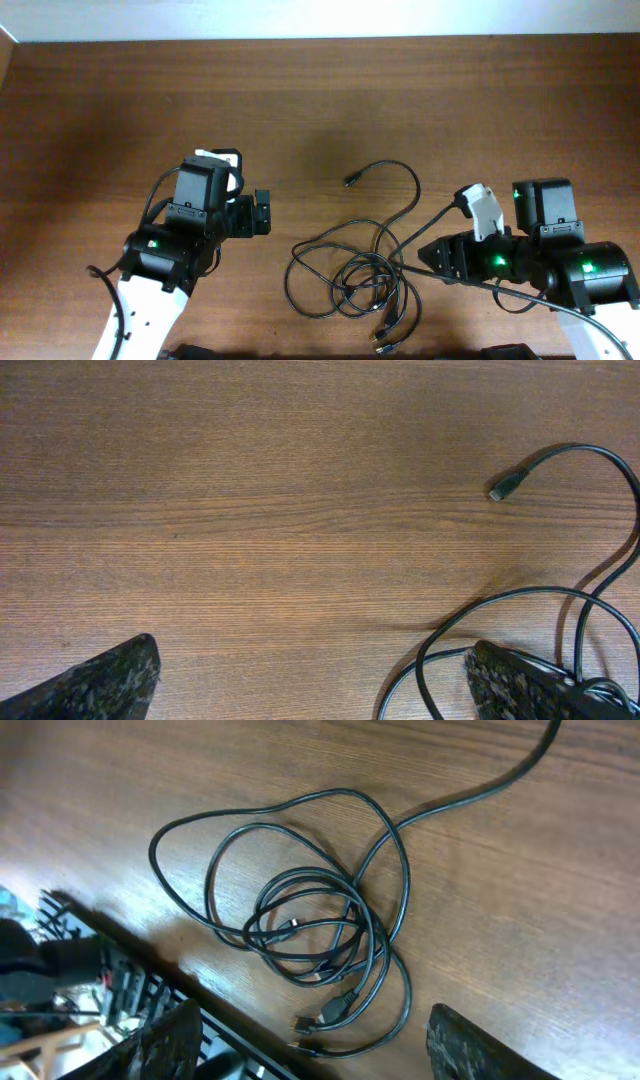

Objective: Untangle cables

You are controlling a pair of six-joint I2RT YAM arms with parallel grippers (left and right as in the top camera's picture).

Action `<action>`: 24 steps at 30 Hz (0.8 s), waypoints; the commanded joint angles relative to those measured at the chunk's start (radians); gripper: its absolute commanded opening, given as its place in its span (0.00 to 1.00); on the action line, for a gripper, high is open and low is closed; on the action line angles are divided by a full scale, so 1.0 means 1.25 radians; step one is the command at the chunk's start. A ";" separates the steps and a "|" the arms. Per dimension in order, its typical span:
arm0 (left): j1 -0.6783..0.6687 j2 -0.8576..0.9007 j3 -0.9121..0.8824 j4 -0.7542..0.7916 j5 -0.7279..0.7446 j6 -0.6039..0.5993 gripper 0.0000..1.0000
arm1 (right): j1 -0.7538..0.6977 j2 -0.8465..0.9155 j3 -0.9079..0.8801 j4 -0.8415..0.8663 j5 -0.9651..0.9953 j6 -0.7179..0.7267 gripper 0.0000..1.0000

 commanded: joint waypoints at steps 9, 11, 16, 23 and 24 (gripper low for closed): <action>0.004 -0.001 -0.004 0.002 0.011 0.013 0.99 | 0.000 0.023 -0.077 0.099 -0.030 0.105 0.71; 0.004 -0.001 -0.004 0.002 0.011 0.013 0.99 | 0.000 0.042 -0.077 0.142 -0.011 0.163 0.71; 0.004 -0.001 -0.004 0.002 0.011 0.013 0.99 | 0.000 0.146 0.001 0.144 0.135 0.211 0.68; 0.004 -0.001 -0.004 0.002 0.011 0.013 0.99 | 0.011 0.415 0.166 0.013 0.143 0.036 0.74; 0.004 -0.001 -0.004 0.002 0.011 0.013 0.99 | 0.034 0.446 0.166 0.025 0.131 -0.001 0.74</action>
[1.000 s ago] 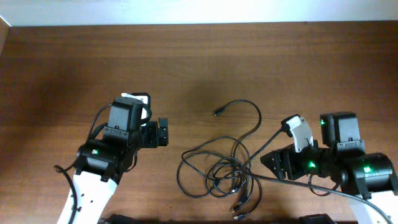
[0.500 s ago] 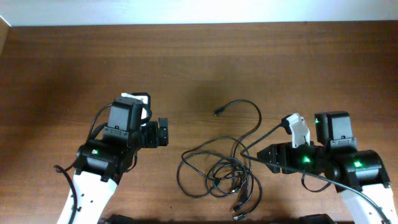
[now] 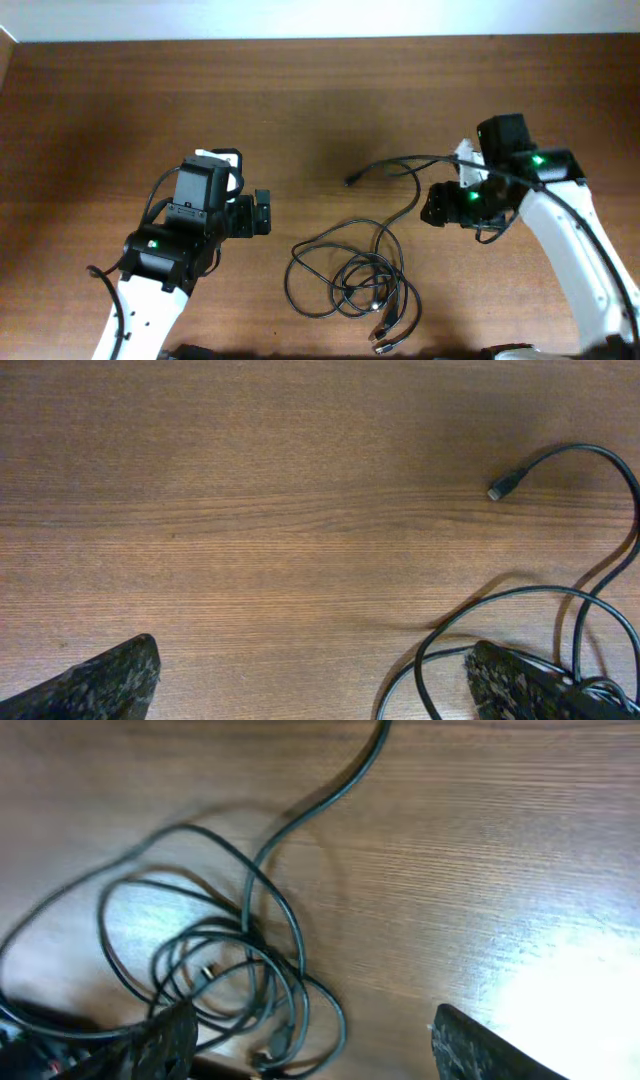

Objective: Untangle cables

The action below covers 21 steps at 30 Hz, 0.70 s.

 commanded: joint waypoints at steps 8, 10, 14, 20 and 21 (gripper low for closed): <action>0.004 -0.001 -0.003 0.002 0.009 0.013 0.99 | 0.186 0.159 0.013 0.146 0.012 -0.121 0.74; 0.004 -0.001 -0.003 0.002 0.009 0.013 0.99 | 0.186 0.185 0.001 0.150 0.032 -0.121 0.75; 0.004 -0.001 -0.004 0.002 0.009 0.013 0.99 | 0.186 0.204 -0.017 0.154 0.030 -0.124 0.74; 0.004 -0.001 -0.003 0.002 0.009 0.013 0.99 | 0.186 0.211 -0.087 0.220 -0.010 -0.124 0.74; 0.004 -0.001 -0.003 0.002 0.009 0.013 0.99 | 0.186 0.211 -0.106 0.238 -0.010 -0.124 0.74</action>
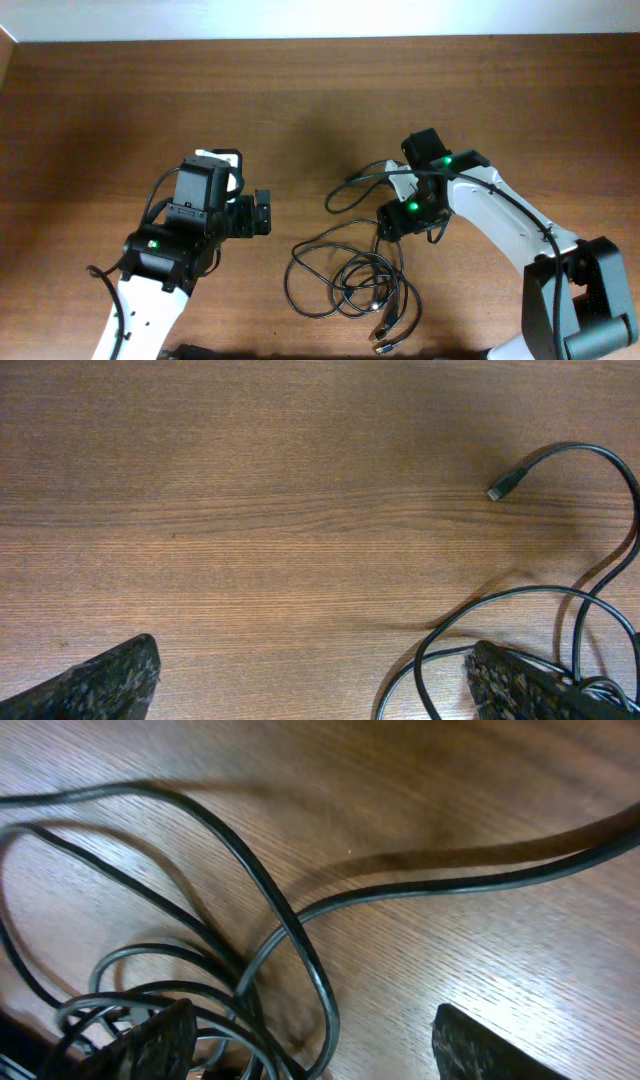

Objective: Untangle cables

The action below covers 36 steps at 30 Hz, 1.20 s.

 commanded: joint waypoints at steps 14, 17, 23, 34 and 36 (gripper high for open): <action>0.004 -0.001 -0.003 0.002 0.008 0.013 0.99 | 0.002 0.008 -0.162 0.129 -0.127 0.032 0.04; 0.004 -0.001 -0.003 0.002 0.008 0.013 0.99 | 0.002 0.004 -0.136 0.109 -0.125 0.073 0.04; 0.004 -0.001 -0.003 0.002 0.008 0.013 0.99 | 0.002 -0.084 0.254 -0.230 0.095 0.073 0.04; 0.004 -0.001 -0.003 0.002 0.008 0.013 0.99 | 0.002 -0.092 1.048 -0.405 0.325 0.073 0.04; 0.004 -0.001 -0.003 0.002 0.008 0.013 0.99 | 0.002 -0.092 1.128 -0.386 0.488 0.073 0.04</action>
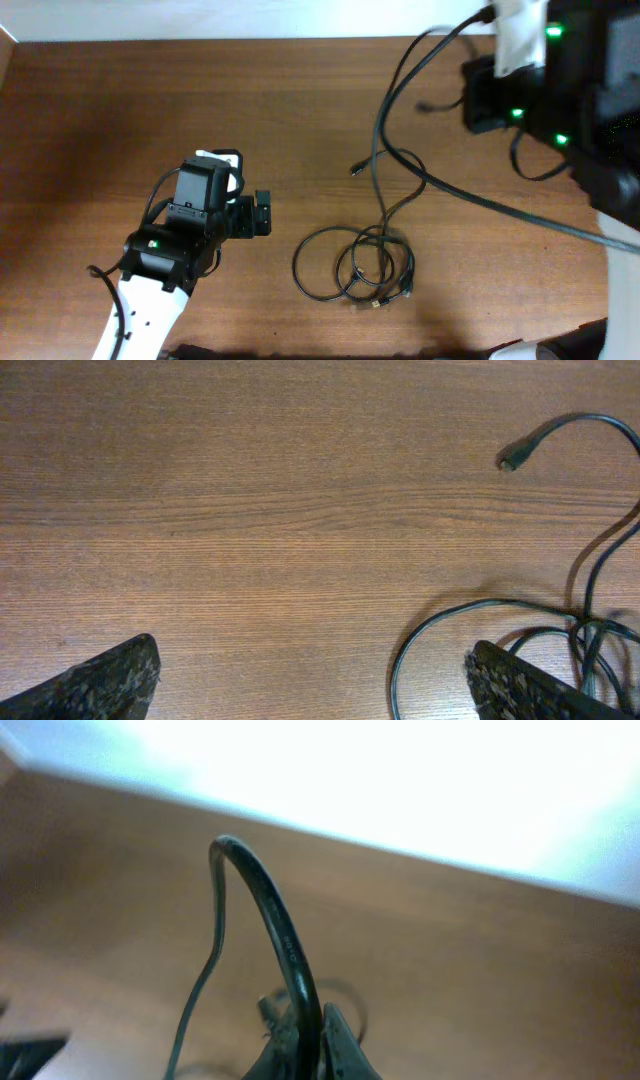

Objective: Untangle cables

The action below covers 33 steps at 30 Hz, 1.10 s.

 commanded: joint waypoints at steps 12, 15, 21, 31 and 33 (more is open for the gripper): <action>0.004 -0.001 0.000 0.002 0.006 0.013 0.99 | 0.002 -0.043 0.173 0.193 0.302 -0.038 0.04; 0.004 -0.001 0.000 0.002 0.006 0.013 0.99 | 0.002 -0.060 0.173 0.043 0.497 -0.078 0.04; 0.004 -0.001 0.000 0.002 0.006 0.013 0.99 | 0.002 -0.103 0.173 0.031 0.793 -0.074 0.04; 0.004 -0.001 0.000 0.002 0.006 0.013 0.99 | 0.002 -0.109 0.166 0.012 0.790 -0.060 0.04; 0.004 -0.001 0.000 0.002 0.006 0.013 0.99 | 0.002 -0.109 0.166 0.012 0.902 -0.060 0.04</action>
